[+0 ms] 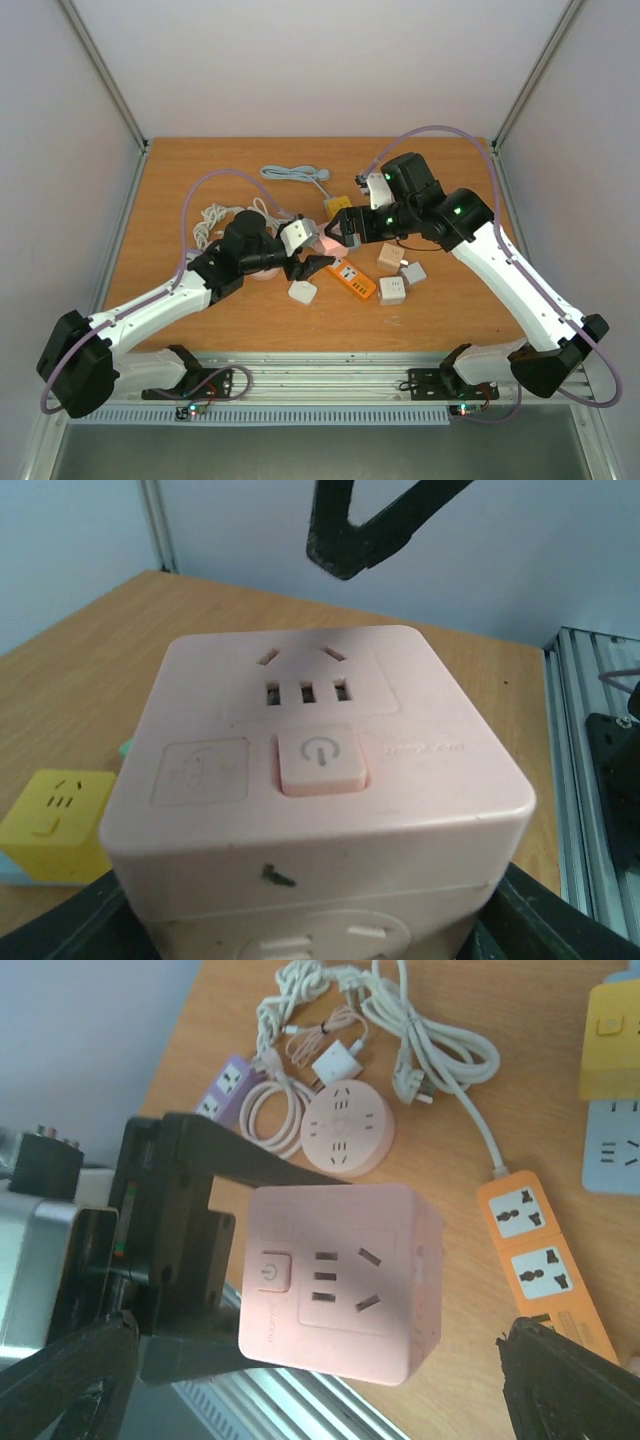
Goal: Insert the plug
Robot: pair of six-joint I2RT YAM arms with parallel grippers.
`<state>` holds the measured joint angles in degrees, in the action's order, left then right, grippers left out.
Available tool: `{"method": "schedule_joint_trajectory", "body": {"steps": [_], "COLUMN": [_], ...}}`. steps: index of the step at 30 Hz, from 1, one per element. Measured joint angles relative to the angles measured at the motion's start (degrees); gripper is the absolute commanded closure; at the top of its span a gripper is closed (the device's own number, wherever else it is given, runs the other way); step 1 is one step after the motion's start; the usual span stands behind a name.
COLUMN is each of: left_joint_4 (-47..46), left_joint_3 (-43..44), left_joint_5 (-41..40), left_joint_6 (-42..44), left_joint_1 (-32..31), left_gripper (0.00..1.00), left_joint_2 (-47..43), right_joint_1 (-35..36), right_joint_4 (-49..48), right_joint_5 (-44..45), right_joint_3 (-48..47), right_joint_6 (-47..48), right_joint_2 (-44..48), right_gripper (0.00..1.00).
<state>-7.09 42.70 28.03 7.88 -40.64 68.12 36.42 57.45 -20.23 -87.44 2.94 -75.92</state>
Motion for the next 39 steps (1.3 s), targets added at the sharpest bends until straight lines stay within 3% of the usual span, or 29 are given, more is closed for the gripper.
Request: {"method": "schedule_joint_trajectory", "body": {"steps": [7,16,20,27,31,36,39], "left_joint_4": [1.9,4.0,5.2,8.9,10.2,9.9,8.5], "left_joint_3": [0.7,0.7,0.7,0.7,0.7,0.7,0.5], "left_joint_5": [3.2,4.8,4.6,3.6,3.6,3.1,2.5], "left_joint_6": [7.2,9.4,9.6,8.9,7.7,5.3,3.0], "left_joint_1": [0.0,0.0,0.0,0.0,0.0,0.0,0.0], "left_gripper": [0.68,0.67,0.65,0.59,0.49,0.17,0.08], "left_joint_2": [0.0,0.0,0.0,0.0,-0.4,-2.3,-4.5], "right_joint_1": [0.1,2.2,3.2,4.5,4.8,5.0,4.5], "right_joint_4": [3.7,3.8,3.1,0.4,-0.8,-2.4,-2.5], "right_joint_5": [-1.9,-2.7,-2.7,-1.2,-0.9,-1.2,1.2], "right_joint_3": [0.2,3.1,4.5,6.4,7.6,8.1,8.2], "right_joint_6": [1.8,-0.8,-3.1,-7.8,-9.4,-11.7,-13.3], "right_joint_2": [-1.4,-4.1,-5.9,-6.3,-5.7,-3.8,-2.6], "right_gripper": [0.02,0.03,0.16,0.5,0.61,0.62,0.62]}}
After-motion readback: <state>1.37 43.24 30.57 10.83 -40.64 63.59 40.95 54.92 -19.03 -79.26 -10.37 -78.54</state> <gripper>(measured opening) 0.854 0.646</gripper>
